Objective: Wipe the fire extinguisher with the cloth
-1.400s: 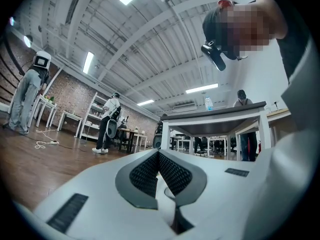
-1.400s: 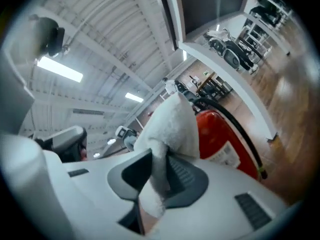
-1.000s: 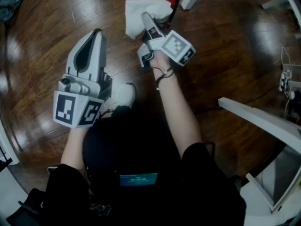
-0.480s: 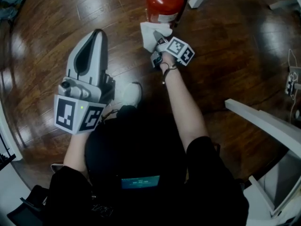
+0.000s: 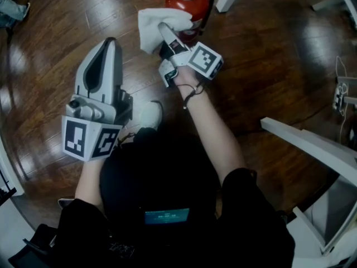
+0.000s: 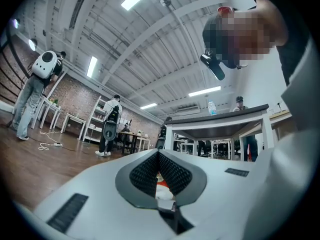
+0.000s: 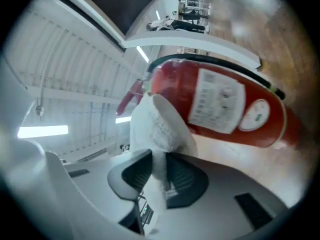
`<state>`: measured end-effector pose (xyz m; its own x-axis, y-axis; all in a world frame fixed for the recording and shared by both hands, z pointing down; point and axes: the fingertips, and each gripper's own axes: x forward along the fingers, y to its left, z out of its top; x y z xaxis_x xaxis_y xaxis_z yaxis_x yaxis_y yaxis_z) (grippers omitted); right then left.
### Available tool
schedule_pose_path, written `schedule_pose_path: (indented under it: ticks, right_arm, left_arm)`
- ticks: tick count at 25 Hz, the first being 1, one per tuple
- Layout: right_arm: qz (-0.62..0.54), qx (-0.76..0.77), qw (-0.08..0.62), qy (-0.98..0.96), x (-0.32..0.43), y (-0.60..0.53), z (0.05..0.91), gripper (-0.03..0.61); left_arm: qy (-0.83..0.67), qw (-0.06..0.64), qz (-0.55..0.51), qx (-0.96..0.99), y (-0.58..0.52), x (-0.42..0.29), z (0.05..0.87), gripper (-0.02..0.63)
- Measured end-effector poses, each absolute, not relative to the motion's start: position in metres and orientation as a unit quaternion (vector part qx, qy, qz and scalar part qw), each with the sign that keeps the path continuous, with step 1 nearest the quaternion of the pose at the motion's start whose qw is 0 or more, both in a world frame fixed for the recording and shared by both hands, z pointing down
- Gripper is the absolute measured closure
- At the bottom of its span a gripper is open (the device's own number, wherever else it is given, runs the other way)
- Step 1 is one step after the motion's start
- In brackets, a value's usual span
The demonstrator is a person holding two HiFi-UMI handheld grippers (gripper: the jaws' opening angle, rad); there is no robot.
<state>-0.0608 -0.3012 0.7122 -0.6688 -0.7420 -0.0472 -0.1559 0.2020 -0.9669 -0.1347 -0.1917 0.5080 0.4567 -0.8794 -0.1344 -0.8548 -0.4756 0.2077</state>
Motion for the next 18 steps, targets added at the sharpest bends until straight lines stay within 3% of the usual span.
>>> schedule_pose_path:
  ticks: [5,9,18]
  right_arm:
    - [-0.552,-0.296,0.302,0.719,-0.078,-0.327,0.682,0.495]
    - [-0.598,-0.306,0.316,0.670,-0.082,-0.343,0.738,0.495]
    - [-0.666,-0.364,0.276,0.590,-0.072,-0.339,0.852,0.497]
  left_arm:
    - [-0.516,0.052,-0.106,0.848,-0.194,-0.141,0.508,0.614]
    - [-0.516,0.052,-0.102,0.849,-0.195,-0.142,0.509,0.614]
    - [-0.517,0.054,-0.092,0.850,-0.201,-0.151,0.517,0.614]
